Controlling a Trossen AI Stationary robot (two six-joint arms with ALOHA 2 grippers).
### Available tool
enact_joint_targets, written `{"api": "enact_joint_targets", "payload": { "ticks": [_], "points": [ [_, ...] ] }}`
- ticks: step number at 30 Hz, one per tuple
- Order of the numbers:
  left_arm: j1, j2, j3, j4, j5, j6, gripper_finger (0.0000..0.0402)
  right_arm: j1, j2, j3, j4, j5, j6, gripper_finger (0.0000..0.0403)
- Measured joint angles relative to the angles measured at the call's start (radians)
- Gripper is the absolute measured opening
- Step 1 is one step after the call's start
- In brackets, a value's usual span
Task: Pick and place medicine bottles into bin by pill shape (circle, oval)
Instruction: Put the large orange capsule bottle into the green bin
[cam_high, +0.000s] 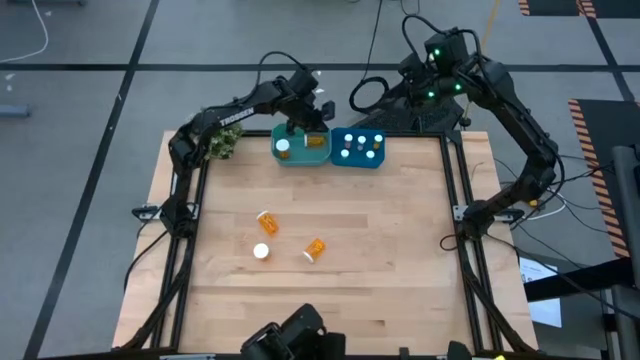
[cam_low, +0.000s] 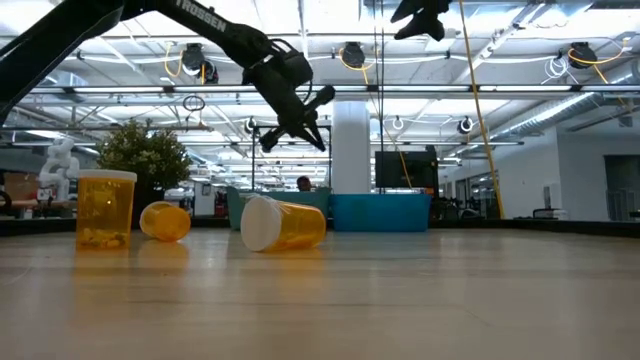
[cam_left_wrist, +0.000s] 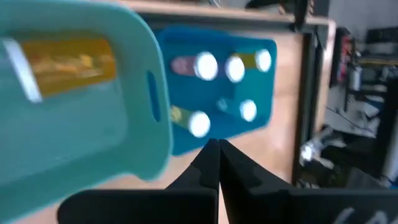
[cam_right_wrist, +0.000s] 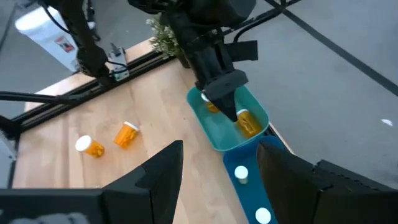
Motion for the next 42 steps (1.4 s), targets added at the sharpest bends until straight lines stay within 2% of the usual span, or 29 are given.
{"api": "enact_joint_targets", "payload": {
  "ticks": [4,9,16,19,24,27,30,34,40,42],
  "points": [
    [0.006,0.005,0.0,0.001,-0.046,0.029,0.0001,-0.03,0.0,0.0,-0.001,-0.017,-0.001,0.0196],
    [0.021,0.029,0.001,-0.08,-0.061,0.158,0.0001,-0.054,0.0,0.0,-0.003,-0.041,0.0,0.0196],
    [0.046,0.037,0.001,-0.173,-0.18,0.502,0.0001,-0.055,0.0,0.0,-0.017,-0.04,0.009,0.0196],
    [0.051,0.037,0.001,-0.23,-0.218,0.709,0.0007,-0.05,0.0,0.0,-0.013,-0.039,0.095,0.0196],
    [0.047,0.084,0.0,-0.3,-0.315,0.9,0.0052,-0.035,0.001,0.0,0.031,-0.034,0.243,0.0196],
    [0.025,0.095,0.001,-0.288,-0.389,1.007,0.0079,-0.009,0.001,0.0,0.075,-0.011,0.331,0.0196],
    [-0.008,0.096,0.001,-0.263,-0.475,1.128,0.0095,0.02,0.001,0.0,0.128,0.036,0.363,0.0196],
    [-0.042,0.096,0.002,-0.24,-0.539,1.233,0.0118,0.046,0.001,0.0,0.189,0.044,0.384,0.0196],
    [-0.064,0.126,0.002,-0.231,-0.661,1.309,0.0199,0.072,0.001,0.0,0.215,0.072,0.456,0.0196],
    [-0.064,0.136,0.002,-0.213,-0.664,1.359,0.0225,0.078,0.001,0.0,0.214,0.082,0.471,0.0196]
  ]
}}
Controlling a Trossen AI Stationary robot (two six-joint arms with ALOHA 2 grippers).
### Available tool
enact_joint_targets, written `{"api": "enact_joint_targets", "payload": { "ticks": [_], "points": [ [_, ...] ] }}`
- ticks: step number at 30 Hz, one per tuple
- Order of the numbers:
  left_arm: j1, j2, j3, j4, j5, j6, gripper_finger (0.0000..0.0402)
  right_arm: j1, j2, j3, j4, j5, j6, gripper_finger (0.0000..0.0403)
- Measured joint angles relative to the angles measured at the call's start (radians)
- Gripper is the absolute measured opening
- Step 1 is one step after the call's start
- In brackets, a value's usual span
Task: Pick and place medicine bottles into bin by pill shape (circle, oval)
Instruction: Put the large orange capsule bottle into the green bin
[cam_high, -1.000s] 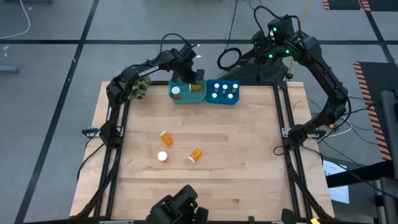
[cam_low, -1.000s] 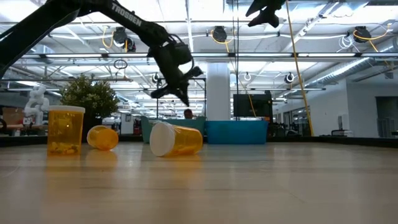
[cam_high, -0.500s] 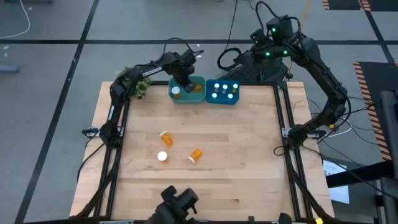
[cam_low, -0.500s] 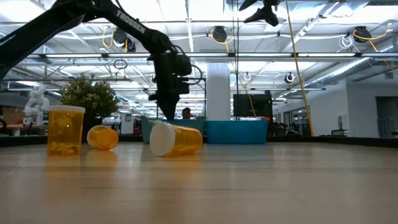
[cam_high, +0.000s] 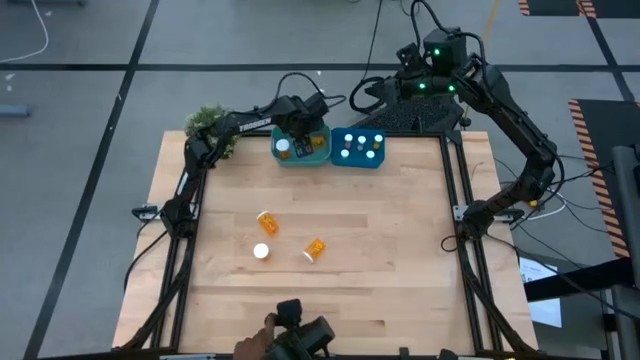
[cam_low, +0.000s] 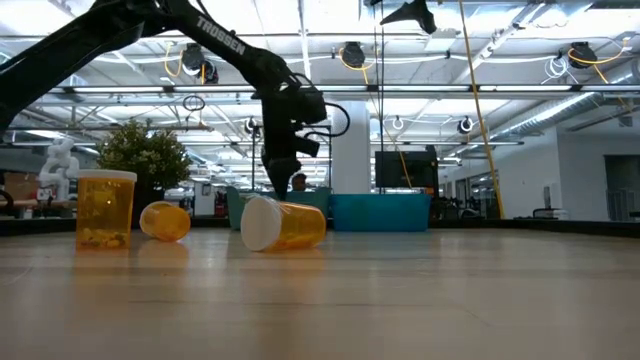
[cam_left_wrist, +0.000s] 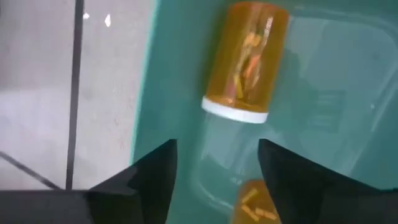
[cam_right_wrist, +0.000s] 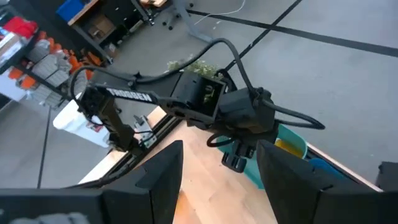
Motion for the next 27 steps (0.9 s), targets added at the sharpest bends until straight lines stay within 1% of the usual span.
{"api": "enact_joint_targets", "payload": {
  "ticks": [3,6,11,13,19,27],
  "points": [
    [-0.005,0.002,0.0,0.032,0.012,0.038,0.0248,0.009,0.0,0.0,-0.001,0.014,0.021,0.0196],
    [-0.015,0.0,0.0,0.073,0.012,0.084,0.0254,0.017,0.0,0.0,-0.004,0.016,0.038,0.0196],
    [-0.028,0.012,0.0,0.093,0.025,0.169,0.0246,0.028,0.008,0.0,-0.003,0.017,0.06,0.0196],
    [-0.026,0.023,-0.001,0.101,0.01,0.172,0.0241,0.032,0.011,0.0,-0.004,0.017,0.061,0.0196],
    [-0.008,0.051,0.0,0.129,0.013,0.183,0.0232,0.05,0.025,0.0,-0.004,0.016,0.065,0.0196],
    [-0.008,0.062,-0.001,0.092,0.01,0.194,0.0232,0.057,0.04,0.0,-0.004,0.015,0.064,0.0196]
  ]
}}
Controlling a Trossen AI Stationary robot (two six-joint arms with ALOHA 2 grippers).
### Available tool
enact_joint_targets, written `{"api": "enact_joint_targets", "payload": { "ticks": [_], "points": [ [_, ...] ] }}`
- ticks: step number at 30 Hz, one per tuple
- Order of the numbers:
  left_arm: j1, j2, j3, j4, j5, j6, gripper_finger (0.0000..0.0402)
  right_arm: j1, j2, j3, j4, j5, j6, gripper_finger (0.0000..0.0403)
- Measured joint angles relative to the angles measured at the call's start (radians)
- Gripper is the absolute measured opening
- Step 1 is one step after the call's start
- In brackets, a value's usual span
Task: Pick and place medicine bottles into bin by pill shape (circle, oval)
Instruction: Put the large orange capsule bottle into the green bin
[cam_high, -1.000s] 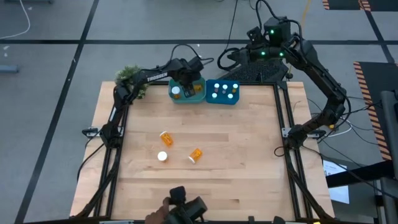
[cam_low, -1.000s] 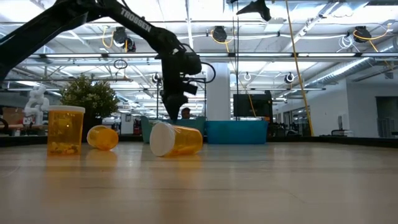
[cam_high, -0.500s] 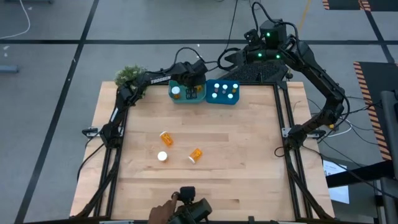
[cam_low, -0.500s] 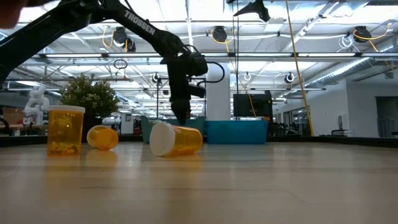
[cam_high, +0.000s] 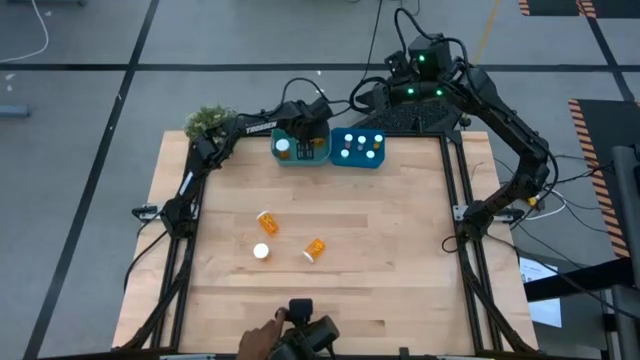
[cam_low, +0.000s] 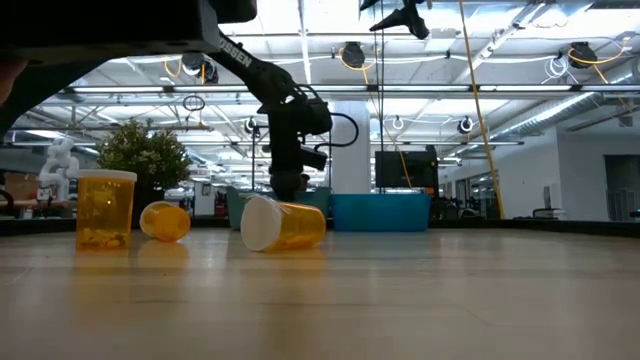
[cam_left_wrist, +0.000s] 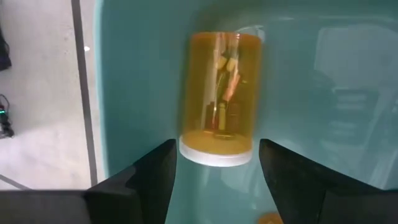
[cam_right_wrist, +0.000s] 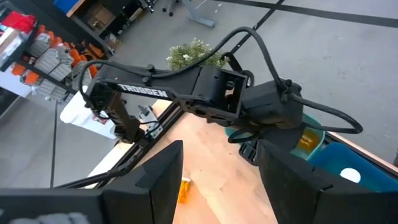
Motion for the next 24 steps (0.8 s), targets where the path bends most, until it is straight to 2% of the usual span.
{"api": "enact_joint_targets", "payload": {
  "ticks": [24],
  "points": [
    [-0.006,0.03,0.001,-0.062,0.007,-0.056,0.0232,0.001,-0.002,0.0,0.001,-0.002,0.008,0.0196]
  ]
}}
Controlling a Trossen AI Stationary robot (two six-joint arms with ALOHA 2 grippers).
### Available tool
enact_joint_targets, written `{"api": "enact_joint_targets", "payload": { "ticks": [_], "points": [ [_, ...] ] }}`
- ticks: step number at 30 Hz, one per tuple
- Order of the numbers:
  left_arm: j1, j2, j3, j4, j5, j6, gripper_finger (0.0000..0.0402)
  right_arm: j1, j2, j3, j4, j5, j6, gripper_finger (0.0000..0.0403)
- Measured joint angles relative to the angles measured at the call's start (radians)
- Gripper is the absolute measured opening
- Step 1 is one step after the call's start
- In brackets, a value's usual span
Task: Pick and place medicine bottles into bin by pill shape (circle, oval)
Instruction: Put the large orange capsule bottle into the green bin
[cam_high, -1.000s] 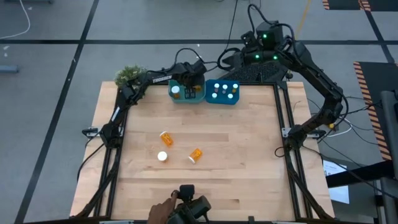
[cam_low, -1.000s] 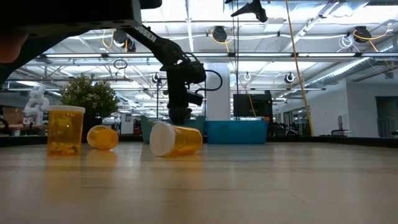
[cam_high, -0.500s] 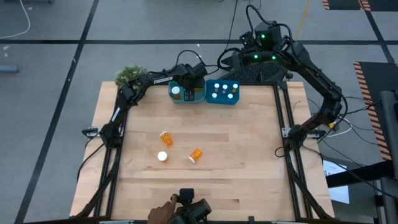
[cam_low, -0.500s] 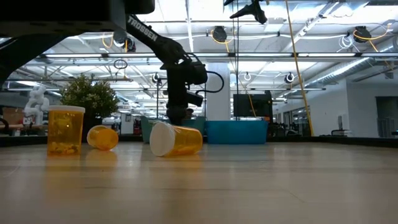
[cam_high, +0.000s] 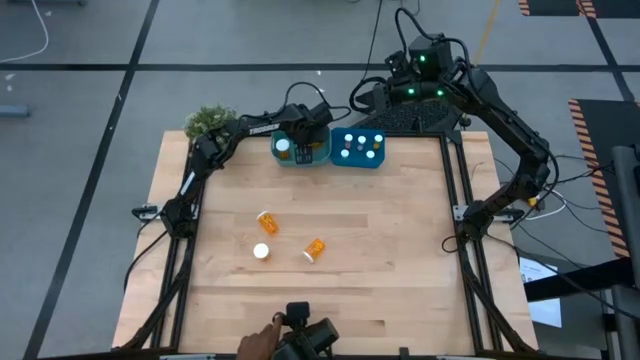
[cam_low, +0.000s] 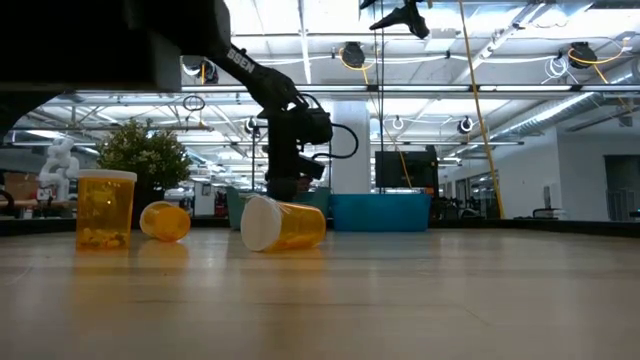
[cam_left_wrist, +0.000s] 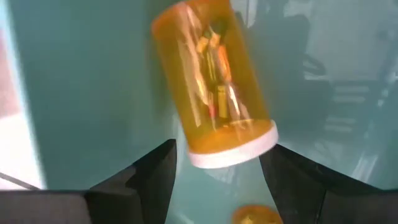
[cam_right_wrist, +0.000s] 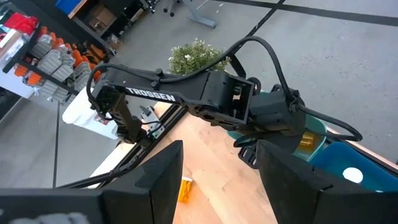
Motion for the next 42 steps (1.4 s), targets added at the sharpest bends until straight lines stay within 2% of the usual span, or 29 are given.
{"api": "enact_joint_targets", "payload": {
  "ticks": [18,30,42],
  "points": [
    [-0.024,-0.003,0.0,0.016,-0.029,-0.035,0.0231,0.0,0.0,0.0,0.0,0.0,-0.031,0.0196],
    [-0.023,-0.004,0.0,0.011,-0.016,-0.06,0.0147,0.0,0.0,0.0,0.0,-0.002,-0.048,0.0196],
    [-0.043,-0.019,-0.001,-0.056,-0.039,-0.099,0.0133,0.007,0.0,0.0,-0.001,-0.004,-0.06,0.0196]
  ]
}}
